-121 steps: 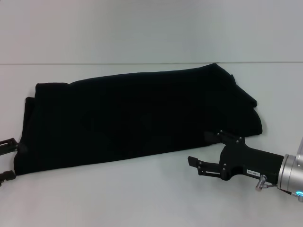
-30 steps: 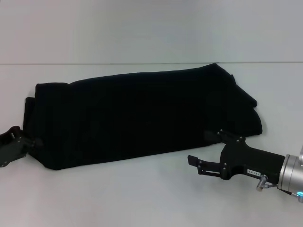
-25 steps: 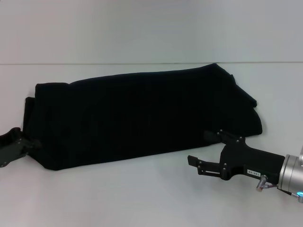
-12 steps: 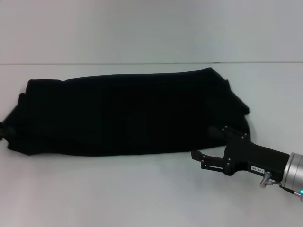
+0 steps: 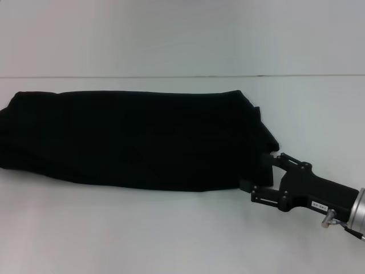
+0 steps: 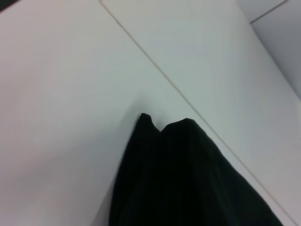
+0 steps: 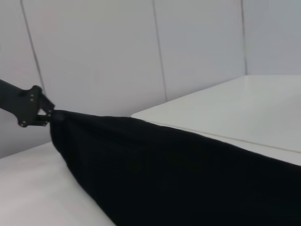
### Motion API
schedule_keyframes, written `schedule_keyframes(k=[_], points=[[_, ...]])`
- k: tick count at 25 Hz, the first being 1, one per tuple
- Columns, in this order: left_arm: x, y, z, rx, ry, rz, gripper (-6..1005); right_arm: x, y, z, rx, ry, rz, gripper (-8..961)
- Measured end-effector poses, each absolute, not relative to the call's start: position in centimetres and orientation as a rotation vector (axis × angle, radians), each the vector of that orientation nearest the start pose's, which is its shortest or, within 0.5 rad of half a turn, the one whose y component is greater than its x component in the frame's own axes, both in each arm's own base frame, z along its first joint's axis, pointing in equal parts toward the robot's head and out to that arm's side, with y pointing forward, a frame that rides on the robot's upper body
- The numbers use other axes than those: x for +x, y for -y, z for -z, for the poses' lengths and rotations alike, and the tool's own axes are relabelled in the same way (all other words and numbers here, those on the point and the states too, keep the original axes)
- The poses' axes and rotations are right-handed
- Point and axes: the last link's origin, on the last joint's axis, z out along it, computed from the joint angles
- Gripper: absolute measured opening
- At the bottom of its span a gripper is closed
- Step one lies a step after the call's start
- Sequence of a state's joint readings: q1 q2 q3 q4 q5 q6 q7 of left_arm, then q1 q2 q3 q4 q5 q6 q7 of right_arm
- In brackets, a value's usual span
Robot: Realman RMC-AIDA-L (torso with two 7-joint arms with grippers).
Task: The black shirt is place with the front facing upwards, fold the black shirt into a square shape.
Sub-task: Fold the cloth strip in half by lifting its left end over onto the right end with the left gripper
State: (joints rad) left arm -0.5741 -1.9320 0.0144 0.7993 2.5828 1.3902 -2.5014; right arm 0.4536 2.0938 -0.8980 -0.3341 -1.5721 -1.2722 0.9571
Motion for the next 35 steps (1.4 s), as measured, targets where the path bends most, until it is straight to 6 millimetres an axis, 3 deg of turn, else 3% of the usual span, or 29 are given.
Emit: schedule_keyframes(k=[5, 10, 12, 13, 14, 17, 24, 28, 31, 35], points=[[-36.4, -34.8, -13.4, -1.535, 1.940, 0.813, 78, 30.3, -30.8, 5.1, -2.417, -0.651, -0.748, 938], [-31.6, -37.3, -11.9, -1.722, 1.921, 1.020, 88, 31.5, -30.2, 4.5, -2.357, -0.699, -0.752, 933], [-30.5, -37.9, -11.5, -1.757, 1.918, 1.055, 92, 31.8, -29.9, 4.4, -2.343, -0.714, -0.753, 930], [-27.4, -39.3, -9.9, -1.864, 1.910, 1.134, 94, 32.0, -29.7, 4.3, -2.338, -0.720, -0.755, 929], [-26.9, -39.5, -9.6, -1.884, 1.910, 1.137, 96, 32.2, -29.4, 4.2, -2.328, -0.731, -0.756, 928], [-23.0, -40.7, -6.8, -2.022, 1.889, 1.168, 103, 32.9, -28.9, 3.9, -2.299, -0.758, -0.757, 925], [-15.4, -40.9, 1.6, -2.291, 1.854, 1.150, 117, 34.4, -27.8, 2.9, -2.228, -0.813, -0.759, 917], [-14.0, -39.6, 7.2, -2.367, 1.929, 1.079, 125, 34.8, -27.4, 2.8, -2.216, -0.832, -0.755, 913], [-14.5, -38.0, 10.9, -2.313, 2.016, 1.059, 131, 35.0, -27.2, 2.8, -2.213, -0.838, -0.752, 910], [-15.6, -36.4, 13.3, -2.226, 2.044, 1.079, 139, 34.9, -27.1, 2.9, -2.214, -0.840, -0.753, 905]])
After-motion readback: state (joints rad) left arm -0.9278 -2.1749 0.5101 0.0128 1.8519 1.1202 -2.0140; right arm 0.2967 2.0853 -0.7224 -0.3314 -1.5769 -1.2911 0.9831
